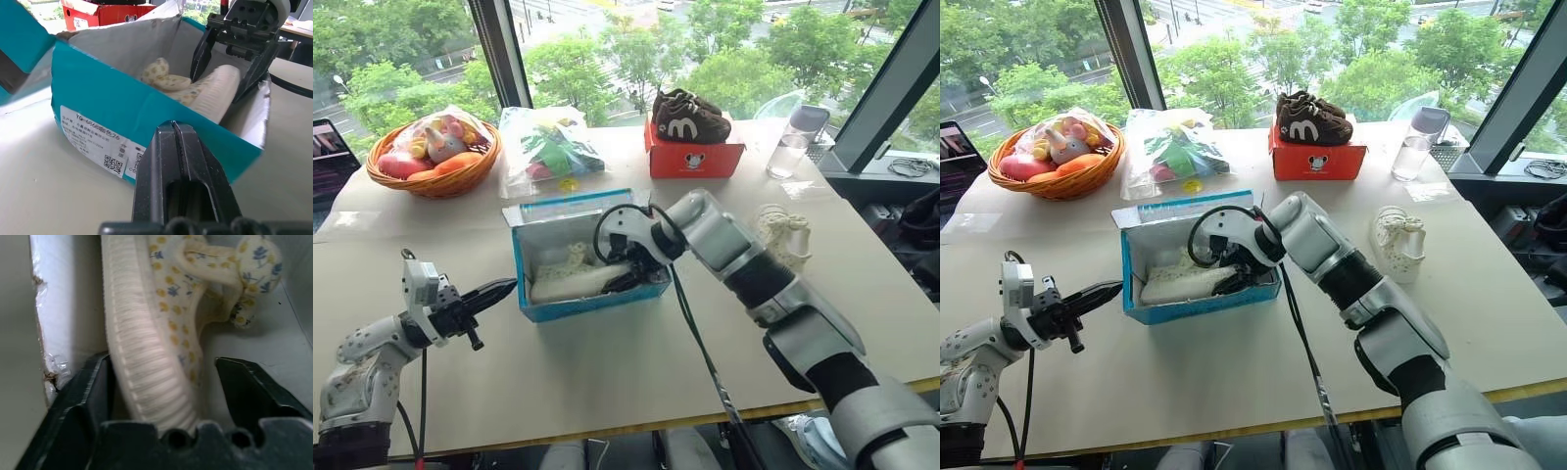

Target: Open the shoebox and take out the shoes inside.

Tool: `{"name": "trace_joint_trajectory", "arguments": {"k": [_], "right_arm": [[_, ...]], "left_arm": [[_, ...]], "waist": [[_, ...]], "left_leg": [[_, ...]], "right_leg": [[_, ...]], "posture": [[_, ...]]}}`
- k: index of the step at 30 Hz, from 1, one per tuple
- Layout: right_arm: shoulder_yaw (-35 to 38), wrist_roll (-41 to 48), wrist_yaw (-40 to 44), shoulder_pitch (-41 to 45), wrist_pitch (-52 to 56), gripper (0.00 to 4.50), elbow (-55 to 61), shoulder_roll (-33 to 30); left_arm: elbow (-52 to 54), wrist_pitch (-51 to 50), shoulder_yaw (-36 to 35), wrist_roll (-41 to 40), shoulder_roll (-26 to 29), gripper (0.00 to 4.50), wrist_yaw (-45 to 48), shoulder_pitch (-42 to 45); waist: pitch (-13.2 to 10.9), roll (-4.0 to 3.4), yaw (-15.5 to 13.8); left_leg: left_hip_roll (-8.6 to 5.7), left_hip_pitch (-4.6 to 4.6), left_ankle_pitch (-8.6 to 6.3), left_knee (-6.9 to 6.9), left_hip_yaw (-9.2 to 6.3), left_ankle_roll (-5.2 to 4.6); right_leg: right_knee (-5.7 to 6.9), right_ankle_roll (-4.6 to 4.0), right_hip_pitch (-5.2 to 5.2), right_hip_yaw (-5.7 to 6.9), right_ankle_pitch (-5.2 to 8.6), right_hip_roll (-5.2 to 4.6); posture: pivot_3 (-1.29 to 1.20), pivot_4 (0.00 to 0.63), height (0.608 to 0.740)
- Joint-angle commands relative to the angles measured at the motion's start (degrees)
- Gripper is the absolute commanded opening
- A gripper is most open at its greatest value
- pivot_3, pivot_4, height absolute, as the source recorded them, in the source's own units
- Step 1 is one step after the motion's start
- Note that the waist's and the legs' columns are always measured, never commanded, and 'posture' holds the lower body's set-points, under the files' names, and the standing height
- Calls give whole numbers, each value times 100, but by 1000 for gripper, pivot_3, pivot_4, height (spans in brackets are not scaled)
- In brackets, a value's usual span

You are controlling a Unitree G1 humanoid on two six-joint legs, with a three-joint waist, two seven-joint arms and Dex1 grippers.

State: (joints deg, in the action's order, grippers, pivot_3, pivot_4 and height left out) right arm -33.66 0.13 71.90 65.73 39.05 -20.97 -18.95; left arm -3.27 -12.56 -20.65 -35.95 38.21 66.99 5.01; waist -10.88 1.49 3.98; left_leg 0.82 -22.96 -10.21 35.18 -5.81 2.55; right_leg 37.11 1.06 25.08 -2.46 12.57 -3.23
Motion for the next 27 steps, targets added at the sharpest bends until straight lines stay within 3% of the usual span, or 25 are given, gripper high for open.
{"name": "trace_joint_trajectory", "arguments": {"k": [1,3,5,12,27], "right_arm": [[69,-91,-18,121,-168,1758,-201,87],[78,-140,-63,148,-243,1096,-302,114],[113,-164,-118,180,-301,823,-399,153],[388,-125,-149,430,-467,823,-434,226],[1319,782,247,719,177,823,1028,-194]], "left_arm": [[18,109,-84,-8,37,0,-10,45],[14,118,-82,-1,31,0,-18,47],[9,127,-79,7,28,0,-20,45],[-55,151,-68,31,35,0,-10,78],[-62,71,-163,-70,112,0,116,119]], "waist": [[0,0,1],[0,0,1],[0,1,2],[0,0,12],[0,0,3]], "left_leg": [[0,0,0,0,0,0],[0,1,0,0,0,0],[0,4,0,0,0,0],[3,13,0,1,0,0],[1,-7,0,2,-2,1]], "right_leg": [[0,0,0,0,0,0],[0,-1,0,0,-1,0],[1,0,-3,0,0,0],[4,3,-8,0,2,3],[2,-16,7,2,-10,1]], "posture": [[0,150,740],[0,150,740],[0,150,740],[0,150,740],[0,150,740]]}}
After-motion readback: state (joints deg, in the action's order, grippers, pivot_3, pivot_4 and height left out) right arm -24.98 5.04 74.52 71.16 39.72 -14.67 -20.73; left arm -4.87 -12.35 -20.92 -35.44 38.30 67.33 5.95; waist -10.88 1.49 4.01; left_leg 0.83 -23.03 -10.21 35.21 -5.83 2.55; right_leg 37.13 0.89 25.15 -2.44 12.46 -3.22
